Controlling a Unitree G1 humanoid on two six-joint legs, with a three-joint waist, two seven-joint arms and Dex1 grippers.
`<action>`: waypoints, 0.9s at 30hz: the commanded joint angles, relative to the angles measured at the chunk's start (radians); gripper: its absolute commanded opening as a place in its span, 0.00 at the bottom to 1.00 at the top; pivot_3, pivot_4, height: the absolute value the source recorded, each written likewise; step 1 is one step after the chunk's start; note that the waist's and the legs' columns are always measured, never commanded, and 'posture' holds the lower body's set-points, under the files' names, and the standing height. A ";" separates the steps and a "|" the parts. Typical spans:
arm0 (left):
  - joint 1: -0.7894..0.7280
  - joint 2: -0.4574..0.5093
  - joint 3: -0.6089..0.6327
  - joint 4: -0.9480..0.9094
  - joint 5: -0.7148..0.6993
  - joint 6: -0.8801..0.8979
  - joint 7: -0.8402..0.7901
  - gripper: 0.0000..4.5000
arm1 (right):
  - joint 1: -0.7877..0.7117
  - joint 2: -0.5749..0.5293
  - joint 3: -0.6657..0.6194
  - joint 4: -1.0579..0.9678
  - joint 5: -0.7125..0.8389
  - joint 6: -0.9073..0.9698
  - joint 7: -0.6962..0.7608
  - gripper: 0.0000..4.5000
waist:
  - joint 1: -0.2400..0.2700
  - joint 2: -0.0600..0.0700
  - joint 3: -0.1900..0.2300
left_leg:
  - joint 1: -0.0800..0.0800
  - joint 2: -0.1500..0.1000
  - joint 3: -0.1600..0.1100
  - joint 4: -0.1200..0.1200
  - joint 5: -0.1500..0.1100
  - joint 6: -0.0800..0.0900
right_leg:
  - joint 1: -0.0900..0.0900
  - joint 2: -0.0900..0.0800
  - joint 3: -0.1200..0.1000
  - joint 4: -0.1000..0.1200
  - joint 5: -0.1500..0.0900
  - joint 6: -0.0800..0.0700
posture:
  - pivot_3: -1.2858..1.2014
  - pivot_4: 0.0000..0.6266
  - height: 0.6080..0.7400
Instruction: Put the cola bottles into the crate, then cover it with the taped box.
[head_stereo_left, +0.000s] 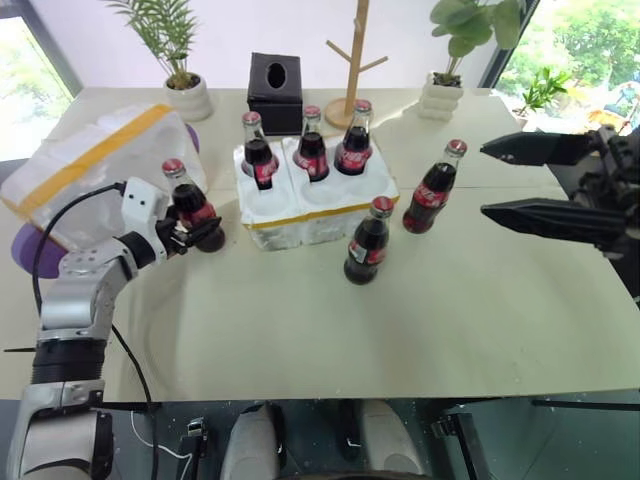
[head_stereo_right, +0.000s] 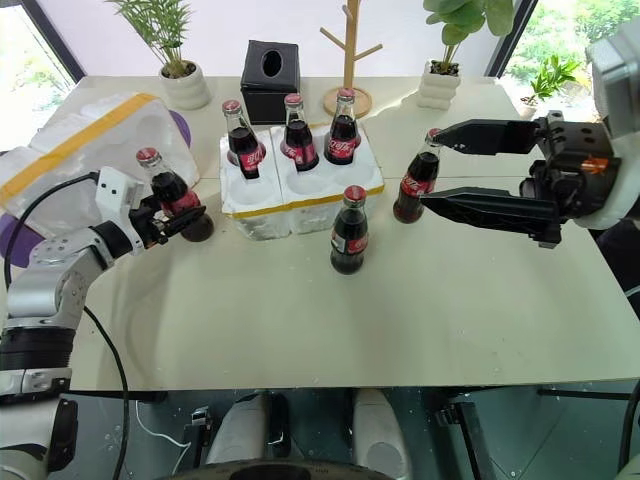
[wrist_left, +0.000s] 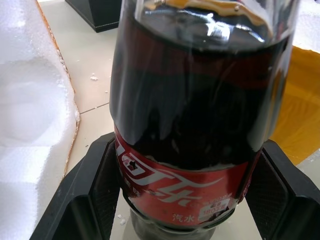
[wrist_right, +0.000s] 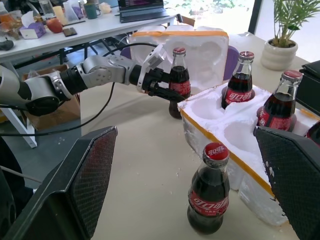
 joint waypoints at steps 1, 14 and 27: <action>0.016 0.068 0.066 -0.153 -0.079 0.070 -0.063 0.62 | -0.009 -0.001 -0.015 -0.004 0.028 -0.004 -0.024 1.00 | -0.001 0.000 0.000 | 0.000 0.000 0.000 0.000 0.000 0.000 | 0.000 0.000 0.000 0.000 0.000 0.000 | 0.52 0.24 1.00; -0.305 0.184 0.088 -0.147 -0.365 0.361 -0.238 0.62 | 0.061 0.040 0.039 -0.035 -0.067 -0.091 -0.061 1.00 | 0.007 -0.001 0.001 | -0.001 -0.001 -0.001 0.001 0.000 0.000 | 0.000 0.000 0.000 0.000 0.001 0.001 | 0.52 0.24 1.00; -0.565 -0.055 -0.182 0.271 -0.047 0.048 -0.365 0.62 | 0.091 0.109 0.064 -0.062 -0.073 -0.113 -0.161 1.00 | 0.005 -0.001 0.001 | -0.002 -0.002 -0.002 0.000 0.000 0.000 | 0.000 0.002 -0.001 -0.001 0.002 0.004 | 0.52 0.24 1.00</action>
